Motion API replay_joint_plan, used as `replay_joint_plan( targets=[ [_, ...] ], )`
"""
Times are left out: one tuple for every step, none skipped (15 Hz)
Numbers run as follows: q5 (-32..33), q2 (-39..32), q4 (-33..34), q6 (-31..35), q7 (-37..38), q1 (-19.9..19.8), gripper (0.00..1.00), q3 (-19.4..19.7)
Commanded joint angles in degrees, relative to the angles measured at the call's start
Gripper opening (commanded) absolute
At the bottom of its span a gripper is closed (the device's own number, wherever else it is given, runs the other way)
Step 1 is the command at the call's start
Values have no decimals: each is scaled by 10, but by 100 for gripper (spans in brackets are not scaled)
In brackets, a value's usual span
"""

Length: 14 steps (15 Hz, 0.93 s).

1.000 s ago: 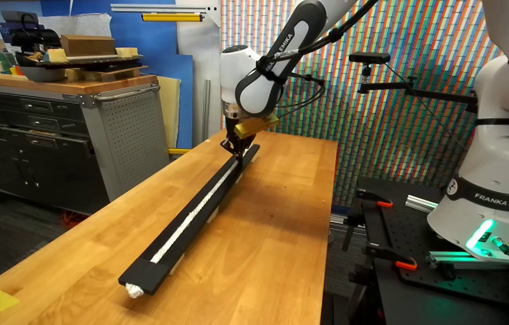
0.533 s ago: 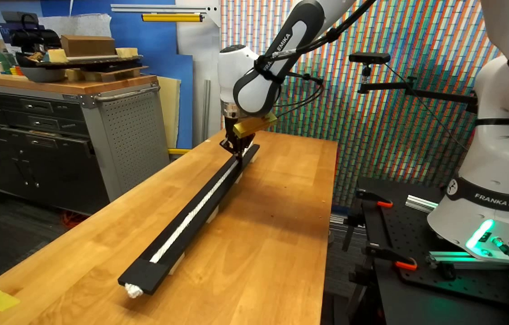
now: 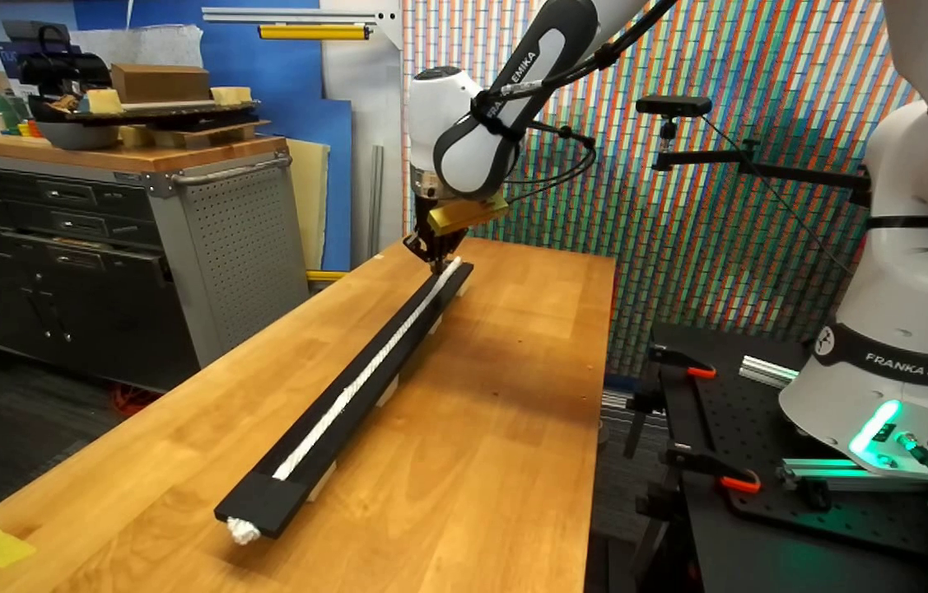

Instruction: Straighten the rope on the black object and press it in

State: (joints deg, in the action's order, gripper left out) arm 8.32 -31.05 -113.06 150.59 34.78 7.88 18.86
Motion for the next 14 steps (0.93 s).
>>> replay_joint_plan(
  targets=[
    [16, 18, -14, 18, 16, 1, 0, 10],
    [16, 18, -14, 17, 16, 0, 0, 9],
    [17, 17, -14, 16, 17, 1, 0, 10],
    [18, 16, -14, 16, 18, 2, 0, 10],
    [19, 15, -13, 14, 19, 2, 0, 10],
    [19, 13, -13, 12, 18, 2, 0, 9],
    [18, 12, -13, 11, 17, 0, 0, 8],
    [16, 9, -11, 9, 14, -2, 0, 6],
    [12, 4, -9, 6, 11, -5, 0, 2],
    [7, -2, -4, 4, 7, -9, 0, -2],
    [3, -7, -1, 1, 3, -13, 0, -6],
    [-1, -17, 6, -4, 1, -16, 0, -9],
    [-5, -25, 11, -8, -1, -19, 0, -13],
    [-7, -35, 18, -11, -2, -21, 0, -16]
  ],
)
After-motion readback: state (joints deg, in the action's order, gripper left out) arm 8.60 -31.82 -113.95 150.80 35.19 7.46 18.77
